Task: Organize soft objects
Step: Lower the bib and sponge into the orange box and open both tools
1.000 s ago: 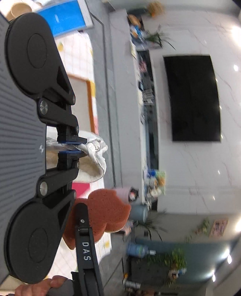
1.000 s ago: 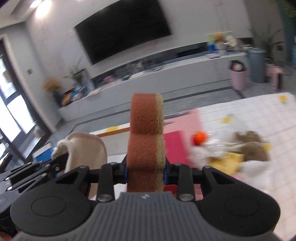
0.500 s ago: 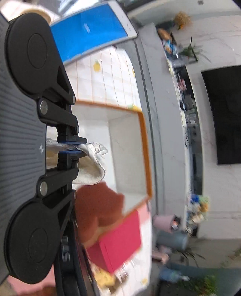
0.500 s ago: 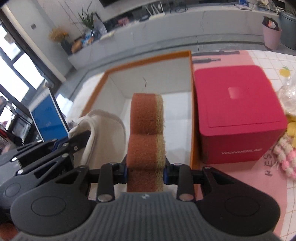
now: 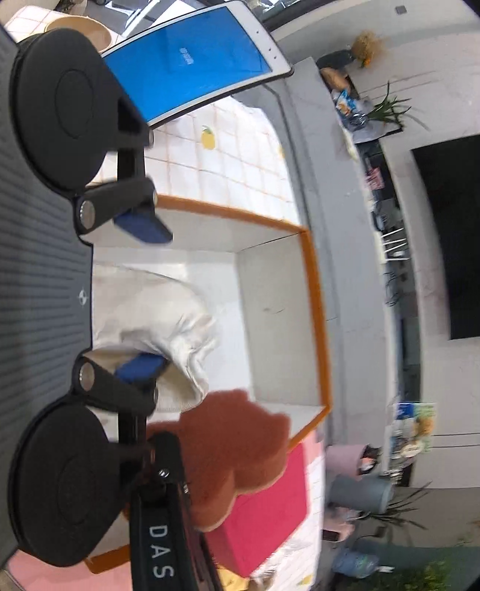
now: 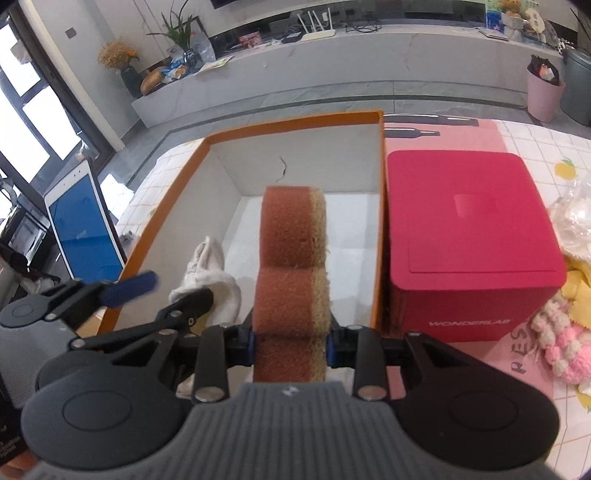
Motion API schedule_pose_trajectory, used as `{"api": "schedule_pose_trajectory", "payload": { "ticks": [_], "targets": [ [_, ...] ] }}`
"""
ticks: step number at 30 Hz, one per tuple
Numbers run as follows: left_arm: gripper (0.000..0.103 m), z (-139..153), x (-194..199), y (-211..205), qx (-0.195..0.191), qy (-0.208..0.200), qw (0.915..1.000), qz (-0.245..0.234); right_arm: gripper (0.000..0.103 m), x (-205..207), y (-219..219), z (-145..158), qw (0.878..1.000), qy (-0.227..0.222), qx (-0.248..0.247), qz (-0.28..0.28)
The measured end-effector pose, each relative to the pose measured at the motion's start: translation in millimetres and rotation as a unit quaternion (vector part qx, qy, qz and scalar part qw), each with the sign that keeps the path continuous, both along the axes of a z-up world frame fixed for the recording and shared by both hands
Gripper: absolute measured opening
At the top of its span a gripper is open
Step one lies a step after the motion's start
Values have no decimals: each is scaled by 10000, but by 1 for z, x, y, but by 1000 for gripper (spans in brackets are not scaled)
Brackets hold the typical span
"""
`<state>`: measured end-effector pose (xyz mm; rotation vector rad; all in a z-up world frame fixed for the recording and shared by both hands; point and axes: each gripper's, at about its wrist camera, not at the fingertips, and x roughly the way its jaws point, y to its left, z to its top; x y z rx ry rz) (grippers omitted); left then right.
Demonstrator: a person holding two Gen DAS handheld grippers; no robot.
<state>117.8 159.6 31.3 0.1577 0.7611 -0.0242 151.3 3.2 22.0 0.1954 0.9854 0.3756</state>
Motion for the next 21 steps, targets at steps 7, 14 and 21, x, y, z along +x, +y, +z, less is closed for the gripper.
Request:
{"api": "schedule_pose_trajectory", "payload": {
  "ticks": [7,14,21],
  "targets": [
    [90,22,-10,21,-861,-136,9961,-165,32,-12,-6,8,9998,-119,-172,-4],
    [90,46,-21,39,-746,-100,9971,-57,32,-10,-2,19,9999,-65,87,124],
    [91,51,-29,48,-3,-213,9996,172,32,14,33,-7,9960,603,536,390]
  ]
}}
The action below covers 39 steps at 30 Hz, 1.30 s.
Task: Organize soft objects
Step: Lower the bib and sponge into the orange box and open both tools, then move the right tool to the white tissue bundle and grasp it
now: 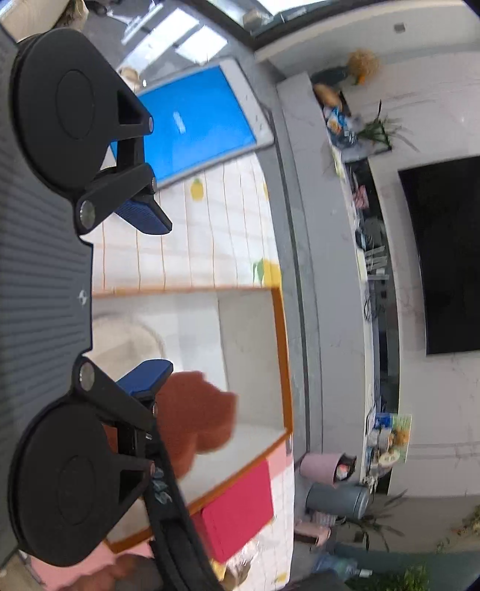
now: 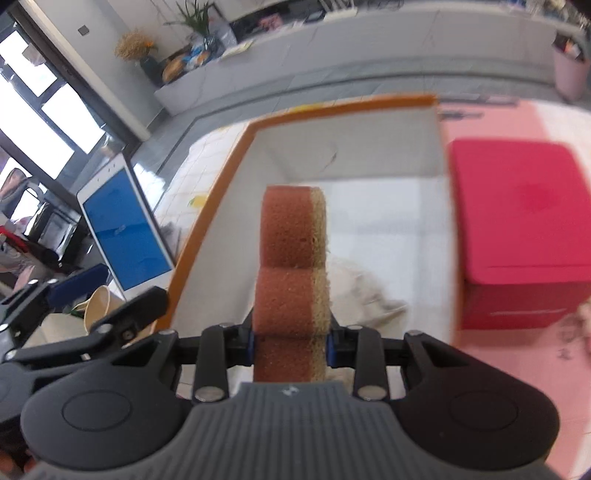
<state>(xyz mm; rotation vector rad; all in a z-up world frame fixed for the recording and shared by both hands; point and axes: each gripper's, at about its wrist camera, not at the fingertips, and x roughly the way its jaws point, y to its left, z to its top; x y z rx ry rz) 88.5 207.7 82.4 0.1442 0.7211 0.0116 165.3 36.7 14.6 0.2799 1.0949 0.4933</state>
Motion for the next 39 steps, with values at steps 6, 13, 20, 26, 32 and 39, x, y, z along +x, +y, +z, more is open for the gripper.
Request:
{"api": "schedule_pose_trajectory", "payload": {
  "ticks": [6,13,20,26,32,39],
  "targets": [
    [90,-3,7,11,-39,32,9999,110,32,15,19,-38,9980,596,200,-89],
    [90,-1,7,26,-1,-80,9991,407,36,23,40,-59,9919,1145,497,-230],
    [90,0,6,32,-160,-43,9992,374,81,18,40,-42,9967,806,-7,-119],
    [91,4,3,31,-134,-106,9993,347,91,10,29,-25,9975,666,-177,-148],
    [90,4,4,30,-169,-63,9991,373,90,-5,14,0,9991,282,-318,-69],
    [90,16,-3,16,-382,-93,9989,240,90,-13,6,27,9986,-147,-457,-203]
  ]
}}
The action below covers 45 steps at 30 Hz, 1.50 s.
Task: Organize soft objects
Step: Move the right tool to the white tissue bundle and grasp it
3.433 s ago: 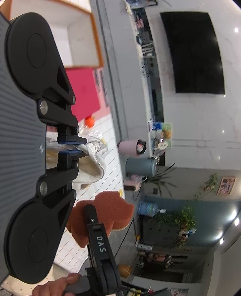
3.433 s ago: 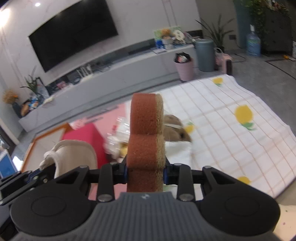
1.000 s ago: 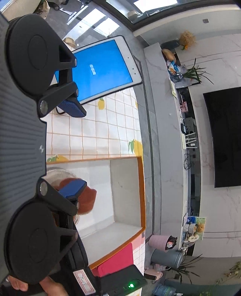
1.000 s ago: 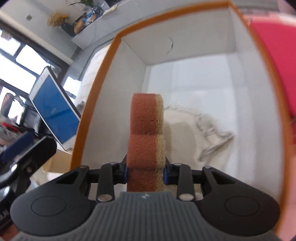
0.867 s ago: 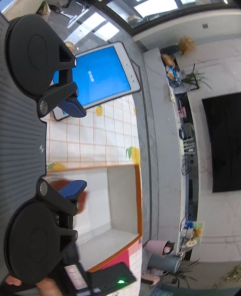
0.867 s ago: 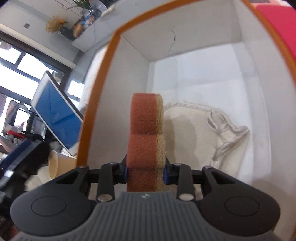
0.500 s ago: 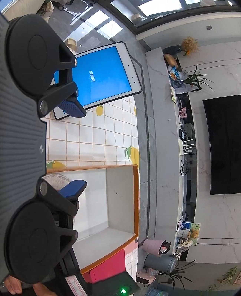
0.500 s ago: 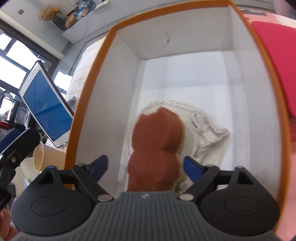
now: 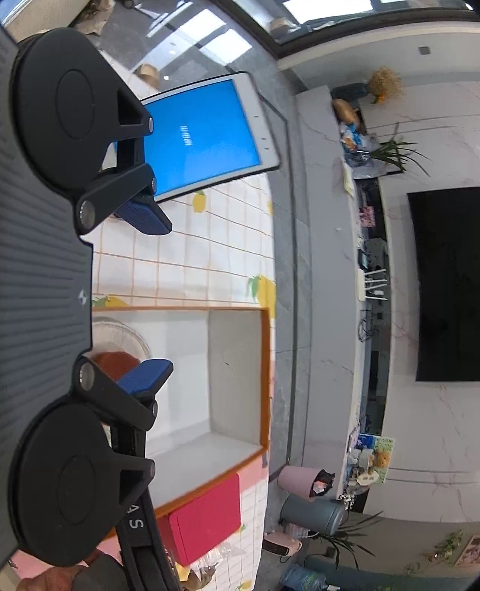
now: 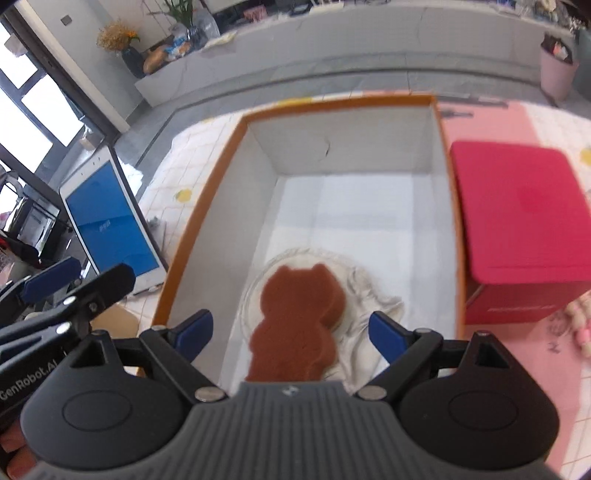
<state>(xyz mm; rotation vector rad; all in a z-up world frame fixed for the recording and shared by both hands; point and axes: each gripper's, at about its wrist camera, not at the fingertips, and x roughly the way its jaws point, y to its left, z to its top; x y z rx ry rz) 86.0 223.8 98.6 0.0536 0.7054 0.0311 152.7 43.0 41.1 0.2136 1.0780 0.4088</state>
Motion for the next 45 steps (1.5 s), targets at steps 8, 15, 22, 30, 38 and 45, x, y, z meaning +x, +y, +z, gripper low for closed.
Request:
{"api": "schedule_pose_trajectory", "payload": {
  "ticks": [8,15,22,30,38,45],
  "targets": [
    [90,21,-9,-35,46,-50,9996,-273,89,-27,-39,41,9961,-788,-363,-150],
    [90,25,-8,-98,138,-1,9977,-666,89,-53,-127,69,9886,-1165,-644,-707],
    [90,2,-10,-177,-63,285,9915,-1266,89,-73,-227,46,9800,-939,-1003,-1438],
    [90,-50,-13,-246,-174,773,9820,-1716,89,-81,-300,-19,9704,-655,-1141,-2025],
    [90,-98,-16,-280,-249,788,9766,-1985,83,-67,-328,-81,9609,-532,-1196,-2440],
    [90,-129,-15,-290,-198,724,9745,-2115,83,-46,-321,-104,9548,-678,-1214,-2628]
  ]
}}
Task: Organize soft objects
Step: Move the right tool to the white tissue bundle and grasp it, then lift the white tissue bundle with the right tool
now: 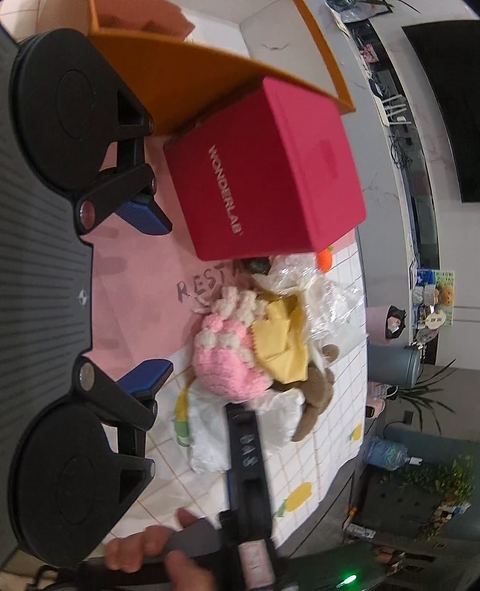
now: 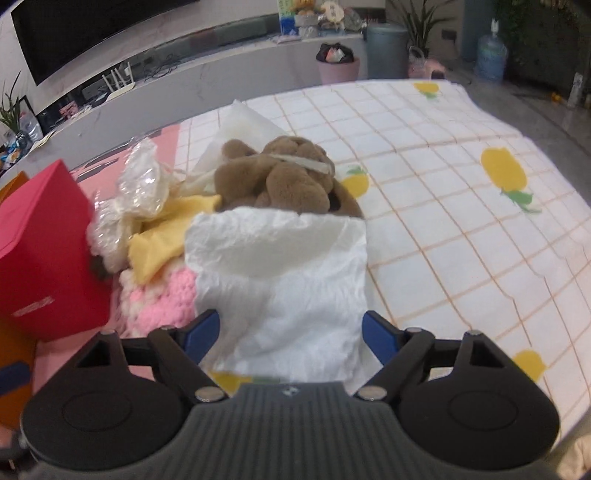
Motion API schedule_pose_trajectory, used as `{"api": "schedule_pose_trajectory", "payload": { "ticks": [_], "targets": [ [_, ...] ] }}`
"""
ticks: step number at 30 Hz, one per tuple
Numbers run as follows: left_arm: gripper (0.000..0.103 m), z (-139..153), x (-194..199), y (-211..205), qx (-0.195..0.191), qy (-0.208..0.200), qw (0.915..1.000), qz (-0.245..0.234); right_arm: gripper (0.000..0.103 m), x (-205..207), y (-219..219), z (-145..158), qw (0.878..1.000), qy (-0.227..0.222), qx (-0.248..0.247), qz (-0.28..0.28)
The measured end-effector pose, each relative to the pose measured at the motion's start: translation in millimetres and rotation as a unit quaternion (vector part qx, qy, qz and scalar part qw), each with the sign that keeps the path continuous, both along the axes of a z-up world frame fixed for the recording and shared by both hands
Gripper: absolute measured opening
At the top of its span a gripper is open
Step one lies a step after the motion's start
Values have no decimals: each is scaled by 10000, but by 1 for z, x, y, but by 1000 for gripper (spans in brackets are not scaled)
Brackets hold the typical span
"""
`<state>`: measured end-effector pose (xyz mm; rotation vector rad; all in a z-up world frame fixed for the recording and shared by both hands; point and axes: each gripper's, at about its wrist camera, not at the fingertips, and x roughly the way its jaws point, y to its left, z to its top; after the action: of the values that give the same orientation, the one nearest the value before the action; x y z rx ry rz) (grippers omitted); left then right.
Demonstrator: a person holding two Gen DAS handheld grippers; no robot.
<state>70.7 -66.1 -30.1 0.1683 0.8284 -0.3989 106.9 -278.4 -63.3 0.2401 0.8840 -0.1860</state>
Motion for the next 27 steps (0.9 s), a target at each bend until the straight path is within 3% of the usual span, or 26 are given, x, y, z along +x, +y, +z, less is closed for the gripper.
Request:
{"api": "schedule_pose_trajectory", "payload": {
  "ticks": [5,7,8,10,13,18,25,26,27],
  "targets": [
    [90,-15,-1,0,1,73,9999,-126,81,4,1,-10,9995,-213,-126,181],
    [90,-17,0,3,-51,91,9999,-78,67,5,-1,-15,9997,-131,-164,160],
    [90,-18,0,4,-74,100,9999,-53,55,4,-2,-16,9997,-116,-186,115],
    [90,-18,1,7,-110,103,9999,-19,47,1,-4,-16,9995,-145,-210,163],
    [90,-16,-2,12,-141,77,9999,-39,23,-1,-2,-15,9985,-78,-420,346],
    [90,-13,-9,16,-212,-37,9997,-132,7,-13,-1,-9,9979,64,-421,487],
    [90,-5,-15,19,-320,-131,9992,-195,4,-47,-1,6,9956,787,40,501],
    [90,-5,-15,20,-329,-134,9992,-186,6,-52,-2,7,9951,868,131,464],
    [90,-4,-15,20,-330,-136,9992,-185,18,-56,-4,8,9951,895,209,361]
  ]
}}
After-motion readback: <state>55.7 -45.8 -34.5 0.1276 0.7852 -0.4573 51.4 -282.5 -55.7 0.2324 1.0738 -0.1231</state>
